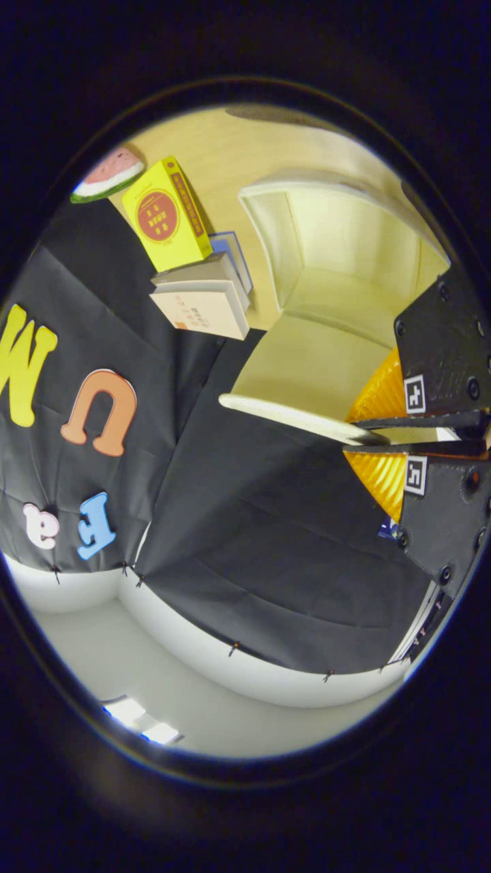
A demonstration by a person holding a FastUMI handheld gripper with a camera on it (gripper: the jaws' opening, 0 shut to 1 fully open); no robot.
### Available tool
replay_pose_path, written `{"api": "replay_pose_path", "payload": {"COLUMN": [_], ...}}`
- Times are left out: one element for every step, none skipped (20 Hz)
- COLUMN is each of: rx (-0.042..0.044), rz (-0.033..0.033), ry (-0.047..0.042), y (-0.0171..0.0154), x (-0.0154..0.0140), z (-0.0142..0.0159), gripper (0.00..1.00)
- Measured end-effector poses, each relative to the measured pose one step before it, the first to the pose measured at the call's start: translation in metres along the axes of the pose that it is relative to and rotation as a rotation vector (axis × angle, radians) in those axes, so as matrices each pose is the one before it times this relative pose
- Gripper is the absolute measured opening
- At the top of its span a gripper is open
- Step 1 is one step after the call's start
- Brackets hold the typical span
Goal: Open the storage box then place both shoes into the box .Put the left shoe in first, then the right shoe, with the right side of both shoes facing outward in a uniform manner.
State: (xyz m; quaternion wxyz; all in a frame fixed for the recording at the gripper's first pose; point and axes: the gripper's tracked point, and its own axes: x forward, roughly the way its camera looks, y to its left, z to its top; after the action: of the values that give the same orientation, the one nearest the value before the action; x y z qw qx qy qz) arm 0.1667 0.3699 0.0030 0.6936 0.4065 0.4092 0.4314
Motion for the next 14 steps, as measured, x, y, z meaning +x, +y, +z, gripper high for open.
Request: {"api": "replay_pose_path", "payload": {"rx": [-0.00423, -0.01360, -0.01696, -0.00984, -0.00157, -0.00180, -0.00086, 0.00109, -0.00149, 0.00027, 0.00009, 0.00028, 0.00007, -0.00083], "rz": [-0.00408, -0.01368, -0.04487, 0.00003, 0.01560, 0.00303, 0.00084, 0.00286, 0.00127, -0.00154, 0.00483, 0.00299, -0.00975, -0.01127], "ry": [-0.00686, -0.00959, 0.00126, 0.00863, 0.01564, 0.01976, 0.01708, 0.01434, 0.01316, 0.00990, 0.00393, -0.00210, -0.00847, -0.00896], "y": [0.00392, 0.00142, -0.00092, 0.00385, 0.00942, 0.00548, 0.00298, 0.00258, 0.00235, 0.00117, 0.00164, -0.00084, -0.00243, -0.00348], "x": [0.00823, 0.00715, 0.01219, 0.00612, 0.01172, 0.01310, 0.00912, 0.01041, 0.00724, 0.00655, 0.00464, 0.00478, 0.00170, 0.00092], "z": [0.00032, 0.00003, -0.00193, -0.00768, -0.00793, -0.00715, -0.00505, -0.00524, -0.00547, -0.00504, -0.00387, -0.00200, -0.00064, -0.00035], "gripper": [0.08, 0.08, 0.09, 0.19, 0.28, 0.38, 0.48, 0.58, 0.63, 0.69, 0.75, 0.82, 0.88, 0.94]}}
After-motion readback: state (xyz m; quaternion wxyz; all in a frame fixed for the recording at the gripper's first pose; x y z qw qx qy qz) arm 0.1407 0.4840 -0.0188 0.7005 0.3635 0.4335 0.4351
